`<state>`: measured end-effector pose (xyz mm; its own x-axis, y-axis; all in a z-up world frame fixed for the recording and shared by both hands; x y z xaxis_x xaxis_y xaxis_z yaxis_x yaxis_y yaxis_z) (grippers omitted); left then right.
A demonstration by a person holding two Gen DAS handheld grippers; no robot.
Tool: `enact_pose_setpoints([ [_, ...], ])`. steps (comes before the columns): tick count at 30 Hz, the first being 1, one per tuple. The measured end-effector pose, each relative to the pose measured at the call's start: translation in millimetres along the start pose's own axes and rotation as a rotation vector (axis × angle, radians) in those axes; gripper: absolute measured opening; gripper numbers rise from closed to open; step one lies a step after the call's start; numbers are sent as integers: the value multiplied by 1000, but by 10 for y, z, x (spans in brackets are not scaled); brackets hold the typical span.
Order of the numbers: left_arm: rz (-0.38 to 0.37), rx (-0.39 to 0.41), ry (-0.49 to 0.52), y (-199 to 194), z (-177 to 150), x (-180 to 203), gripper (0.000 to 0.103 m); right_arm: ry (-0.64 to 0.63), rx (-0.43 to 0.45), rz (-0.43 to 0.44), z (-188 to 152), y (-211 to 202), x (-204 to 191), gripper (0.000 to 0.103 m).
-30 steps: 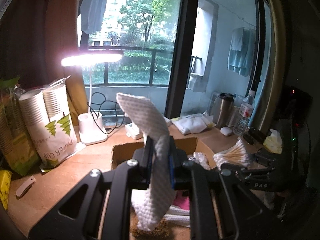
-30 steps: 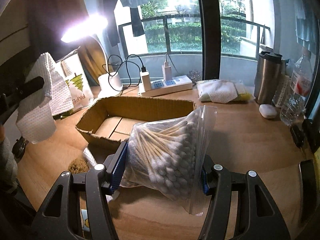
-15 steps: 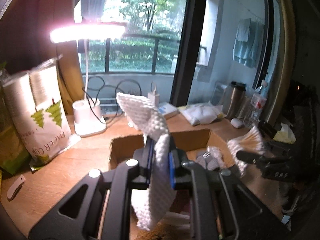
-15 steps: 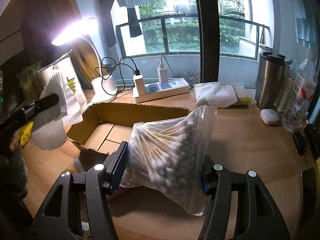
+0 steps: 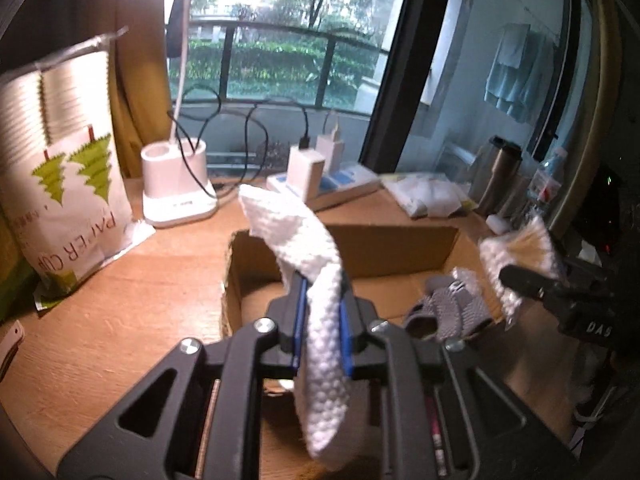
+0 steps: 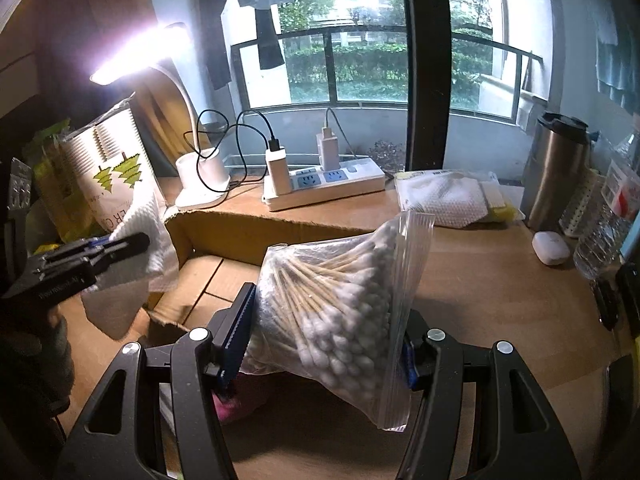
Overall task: Organize soft objects
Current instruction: 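Open the right gripper to drop the swab bag into the box while the left drops the towel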
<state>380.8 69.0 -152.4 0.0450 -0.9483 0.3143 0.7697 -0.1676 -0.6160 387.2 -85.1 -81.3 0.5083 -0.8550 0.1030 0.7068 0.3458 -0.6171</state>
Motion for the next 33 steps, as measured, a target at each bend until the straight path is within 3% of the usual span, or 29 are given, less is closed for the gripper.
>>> enact_pose_setpoints([
  [3, 32, -38, -18, 110, -47, -74, 21, -6, 6, 0, 58, 62, -22, 63],
  [9, 31, -37, -28, 88, -48, -96, 31, -1, 4, 2, 157, 229, -41, 63],
  [11, 28, -31, -32, 65, -38, -95, 53, 2, 7, -1, 188, 254, -28, 63],
  [13, 14, -18, -50, 17, -14, -101, 58, 4, 15, 0, 218, 271, -12, 65],
  [17, 18, -1, -45, -57, 17, -90, 59, 3, 39, -25, 263, 276, 40, 83],
  [33, 24, 62, -7, -487, 13, 52, 65, -6, 55, -70, 79, -123, -7, 83],
])
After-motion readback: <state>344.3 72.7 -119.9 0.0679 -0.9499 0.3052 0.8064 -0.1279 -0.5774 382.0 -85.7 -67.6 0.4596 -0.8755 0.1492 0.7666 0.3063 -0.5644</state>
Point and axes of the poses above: each gripper's, at about its wrist camera, not at the fingertips, and y roughly the way its jaws point, x to its right, z to its top, the point moved 7 cm from there along y, roughly the way its jaws point, and after that the axes turned 8 degrees about -y, right-handed, at the moved point
